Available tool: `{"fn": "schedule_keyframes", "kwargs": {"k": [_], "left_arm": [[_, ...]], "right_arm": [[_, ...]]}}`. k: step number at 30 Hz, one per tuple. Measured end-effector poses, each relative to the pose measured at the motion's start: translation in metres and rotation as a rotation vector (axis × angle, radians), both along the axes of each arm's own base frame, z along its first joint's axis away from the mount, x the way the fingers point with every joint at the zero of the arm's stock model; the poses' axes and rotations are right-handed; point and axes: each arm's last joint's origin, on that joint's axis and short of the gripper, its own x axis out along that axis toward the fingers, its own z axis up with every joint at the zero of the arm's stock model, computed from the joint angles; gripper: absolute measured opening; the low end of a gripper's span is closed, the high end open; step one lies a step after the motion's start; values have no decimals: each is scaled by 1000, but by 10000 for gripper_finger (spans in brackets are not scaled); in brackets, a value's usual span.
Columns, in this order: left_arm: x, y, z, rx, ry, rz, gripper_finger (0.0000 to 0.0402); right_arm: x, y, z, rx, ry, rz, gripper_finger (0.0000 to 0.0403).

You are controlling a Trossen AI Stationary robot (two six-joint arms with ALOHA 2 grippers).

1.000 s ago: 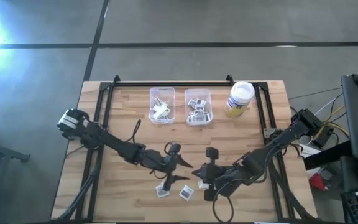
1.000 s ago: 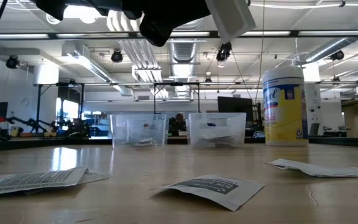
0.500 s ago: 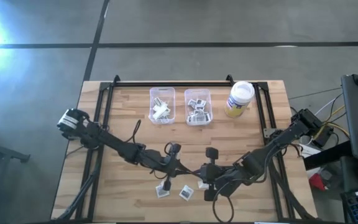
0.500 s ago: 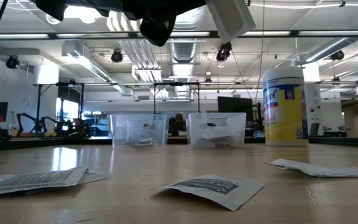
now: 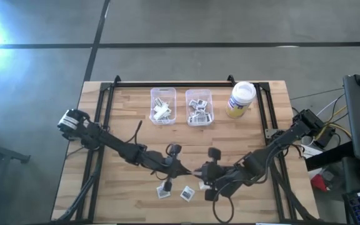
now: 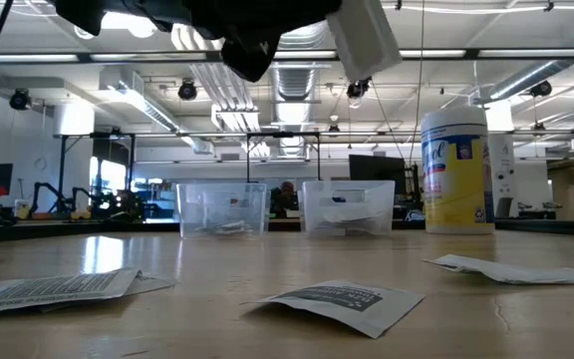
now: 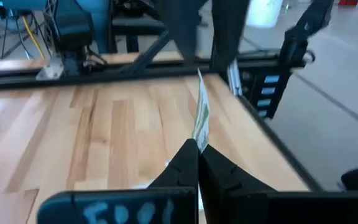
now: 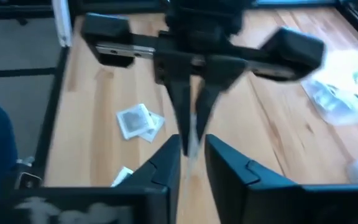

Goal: Pick & Place First Aid Supplies
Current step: Put the green bandage pack into the left transparent bin

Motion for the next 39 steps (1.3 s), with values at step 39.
{"fn": "schedule_keyframes", "kwargs": {"k": [39], "left_arm": [[-111,184,69,64,349,840,0]], "right_arm": [[-14,-8,-9,68,136,-112,102]]}}
